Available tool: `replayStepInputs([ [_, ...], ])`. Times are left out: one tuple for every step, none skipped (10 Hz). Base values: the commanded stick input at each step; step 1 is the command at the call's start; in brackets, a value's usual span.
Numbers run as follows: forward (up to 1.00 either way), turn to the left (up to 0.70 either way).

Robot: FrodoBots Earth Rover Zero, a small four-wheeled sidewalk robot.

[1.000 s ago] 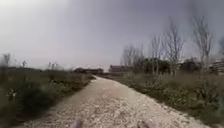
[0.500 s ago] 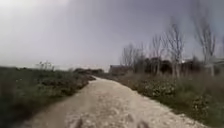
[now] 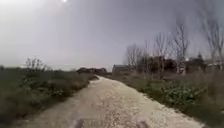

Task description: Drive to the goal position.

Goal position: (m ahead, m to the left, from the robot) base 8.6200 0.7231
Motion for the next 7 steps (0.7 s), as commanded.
replayStepInputs([
  [1.0,0.02],
  [1.0,0.02],
  [1.0,0.01],
  [1.0,0.0],
  [1.0,0.0],
  [1.0,0.0],
  [1.0,0.0],
])
